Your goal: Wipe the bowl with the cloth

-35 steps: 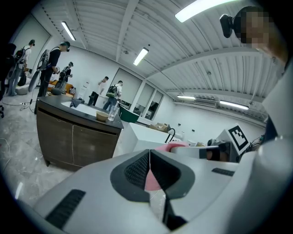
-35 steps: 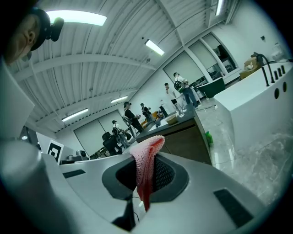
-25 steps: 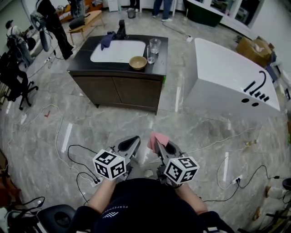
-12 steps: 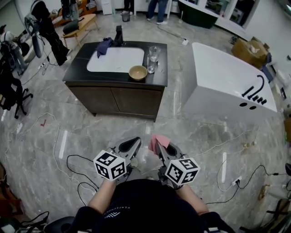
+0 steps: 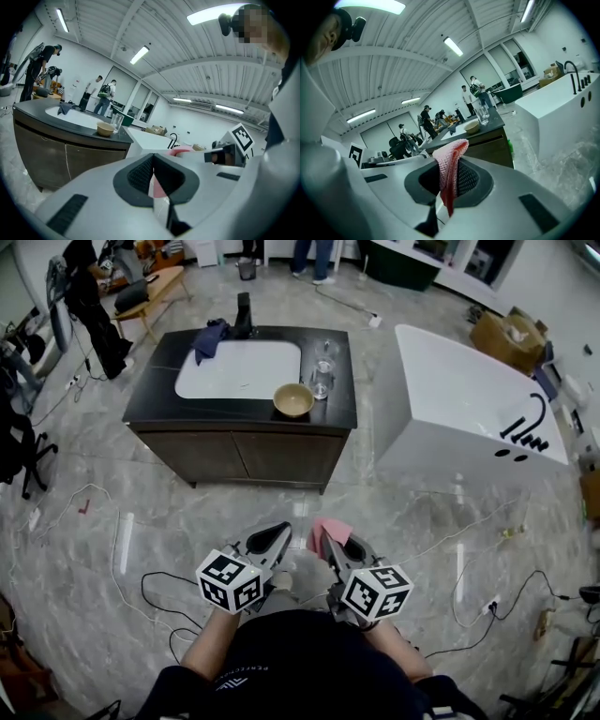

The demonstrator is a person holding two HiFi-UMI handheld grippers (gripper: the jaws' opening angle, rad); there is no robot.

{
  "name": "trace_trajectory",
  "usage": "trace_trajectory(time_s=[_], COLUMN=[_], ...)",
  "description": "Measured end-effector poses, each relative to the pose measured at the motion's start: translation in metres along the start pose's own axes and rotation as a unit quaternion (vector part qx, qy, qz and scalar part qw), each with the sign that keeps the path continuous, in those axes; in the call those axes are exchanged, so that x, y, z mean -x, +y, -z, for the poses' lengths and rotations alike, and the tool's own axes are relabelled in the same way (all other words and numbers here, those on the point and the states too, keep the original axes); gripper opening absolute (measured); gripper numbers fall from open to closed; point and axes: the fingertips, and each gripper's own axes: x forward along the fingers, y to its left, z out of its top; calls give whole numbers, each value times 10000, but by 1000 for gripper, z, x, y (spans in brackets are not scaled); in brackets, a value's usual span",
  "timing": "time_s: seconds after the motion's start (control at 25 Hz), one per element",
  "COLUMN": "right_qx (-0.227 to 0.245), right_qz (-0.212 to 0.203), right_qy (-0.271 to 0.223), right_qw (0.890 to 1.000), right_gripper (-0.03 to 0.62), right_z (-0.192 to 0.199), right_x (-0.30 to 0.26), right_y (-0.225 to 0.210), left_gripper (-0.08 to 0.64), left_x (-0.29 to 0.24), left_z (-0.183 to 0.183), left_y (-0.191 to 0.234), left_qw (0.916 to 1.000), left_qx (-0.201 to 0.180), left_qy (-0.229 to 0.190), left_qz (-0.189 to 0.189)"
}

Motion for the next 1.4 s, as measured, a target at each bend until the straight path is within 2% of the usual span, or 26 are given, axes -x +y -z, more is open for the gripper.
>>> trace_trajectory(time_s=[0.2, 0.44, 0.56, 0.96, 1.4], right_qx=[-6, -3, 22, 103, 124], right_qz=[100, 193, 205, 106, -118], right_qy=[10, 65, 101, 69, 79], right_qw=[9999, 9998, 9997, 9999, 9998], right_gripper=[43, 43, 43, 43, 43], right_z=[-2, -5, -9, -46, -104], right_x=[-29, -51, -60, -101, -142], right_y=[8, 11, 11, -19, -69], left_gripper=[9, 9, 9, 9, 9], left_x=[5, 2, 1, -25, -96], left_z=[-6, -18, -19, -30, -64], left_y=[33, 54, 65, 105, 141], left_qw=[9999, 9998, 9997, 9989, 9968], left_qx=[126, 74, 170, 237, 349], left_qy=[54, 145, 112, 130, 56], left_qz=[52, 125, 98, -392, -717])
